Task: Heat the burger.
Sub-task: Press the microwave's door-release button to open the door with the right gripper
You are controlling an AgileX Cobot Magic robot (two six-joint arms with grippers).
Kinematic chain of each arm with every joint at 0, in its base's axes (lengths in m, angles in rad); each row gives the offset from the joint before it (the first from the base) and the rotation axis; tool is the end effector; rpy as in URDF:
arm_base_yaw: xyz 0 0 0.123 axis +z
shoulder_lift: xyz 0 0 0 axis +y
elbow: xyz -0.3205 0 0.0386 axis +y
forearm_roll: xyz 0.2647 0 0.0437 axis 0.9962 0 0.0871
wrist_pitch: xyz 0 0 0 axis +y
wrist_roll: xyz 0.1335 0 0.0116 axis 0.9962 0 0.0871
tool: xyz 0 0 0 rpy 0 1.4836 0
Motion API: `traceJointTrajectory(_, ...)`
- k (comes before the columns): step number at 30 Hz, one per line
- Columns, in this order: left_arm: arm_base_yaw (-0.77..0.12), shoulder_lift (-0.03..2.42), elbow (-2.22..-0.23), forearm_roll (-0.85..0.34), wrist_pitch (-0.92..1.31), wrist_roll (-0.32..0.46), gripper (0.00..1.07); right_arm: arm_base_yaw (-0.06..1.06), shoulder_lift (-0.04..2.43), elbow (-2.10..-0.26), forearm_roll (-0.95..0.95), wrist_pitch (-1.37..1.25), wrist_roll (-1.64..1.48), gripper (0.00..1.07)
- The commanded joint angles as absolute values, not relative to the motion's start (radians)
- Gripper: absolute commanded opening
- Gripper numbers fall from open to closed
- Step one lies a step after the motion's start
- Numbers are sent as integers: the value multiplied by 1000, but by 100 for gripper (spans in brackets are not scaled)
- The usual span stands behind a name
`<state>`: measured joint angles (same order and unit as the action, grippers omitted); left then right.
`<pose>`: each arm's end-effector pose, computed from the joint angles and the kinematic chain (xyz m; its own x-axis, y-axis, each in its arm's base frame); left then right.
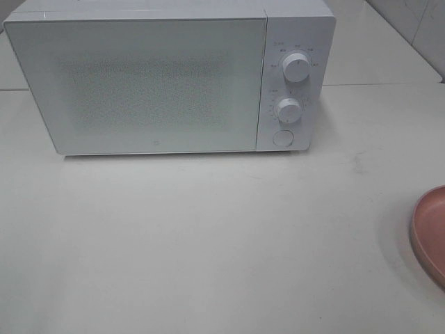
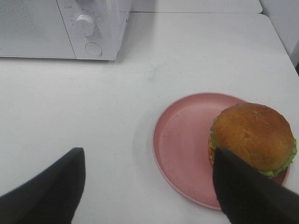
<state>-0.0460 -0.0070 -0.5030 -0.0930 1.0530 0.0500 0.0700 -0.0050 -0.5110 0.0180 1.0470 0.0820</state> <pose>0.0084 -0.0112 0.2681 -0.4376 0.0240 -0.8989 0.1200 0.9923 -0.0319 0.0088 0.0027 0.2710 -0.4341 0.0607 -0.8988 -0.0447 0.9951 0.0887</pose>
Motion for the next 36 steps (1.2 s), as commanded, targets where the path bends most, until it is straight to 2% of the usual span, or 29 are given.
traceJointTrajectory(1, -44, -29, -501, -102, 1038, 46, 100, 72, -30, -509, 23, 1040, 86, 73)
traceJointTrajectory(22, -44, -29, -501, -102, 1038, 46, 100, 72, 40, -516, 23, 1036, 86, 73)
traceJointTrajectory(36, -44, -29, -501, -102, 1038, 46, 100, 72, 225, -532, 23, 852, 84, 73)
